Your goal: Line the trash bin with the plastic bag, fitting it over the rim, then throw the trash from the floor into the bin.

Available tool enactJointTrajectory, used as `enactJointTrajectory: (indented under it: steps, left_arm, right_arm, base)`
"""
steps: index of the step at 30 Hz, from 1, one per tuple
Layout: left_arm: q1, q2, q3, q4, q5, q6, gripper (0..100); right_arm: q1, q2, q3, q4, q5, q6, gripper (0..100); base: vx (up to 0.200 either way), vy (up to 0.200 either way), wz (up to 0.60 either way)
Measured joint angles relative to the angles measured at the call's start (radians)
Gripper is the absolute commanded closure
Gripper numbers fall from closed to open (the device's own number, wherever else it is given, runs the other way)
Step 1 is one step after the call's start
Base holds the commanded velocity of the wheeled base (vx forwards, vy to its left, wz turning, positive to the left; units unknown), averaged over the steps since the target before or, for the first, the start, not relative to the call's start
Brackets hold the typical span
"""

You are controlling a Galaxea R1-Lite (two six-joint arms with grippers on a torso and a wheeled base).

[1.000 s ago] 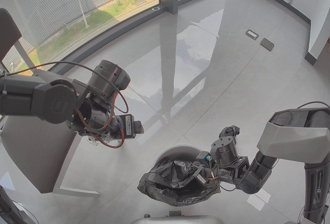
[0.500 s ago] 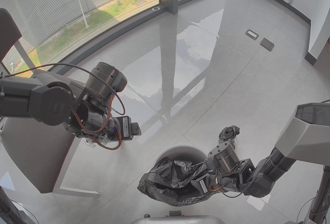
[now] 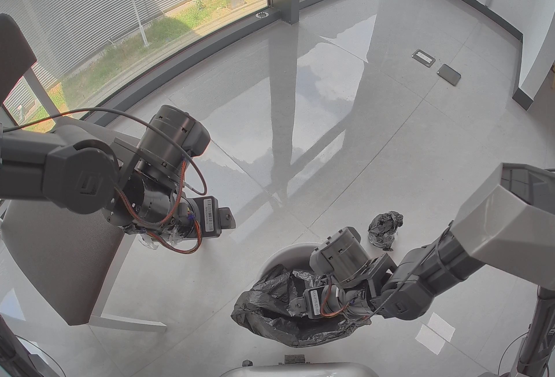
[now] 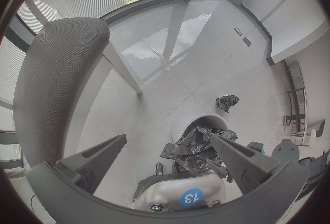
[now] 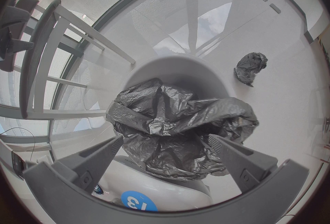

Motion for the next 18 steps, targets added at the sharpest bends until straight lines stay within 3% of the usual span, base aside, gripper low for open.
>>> enactJointTrajectory:
  steps: [9, 18]
  left_arm:
    - [0.0, -0.005, 0.0, 0.0, 0.0, -0.001, 0]
    - [0.001, -0.02, 0.002, 0.0, 0.0, -0.003, 0]
  right_arm:
    - [-0.005, 0.039, 0.003, -0.009, -0.033, -0.015, 0]
    - [0.021, 0.041, 0.026, -0.049, -0.103, 0.109, 0]
  base:
    - [0.0, 0.0, 0.0]
    - [0.0, 0.0, 0.0]
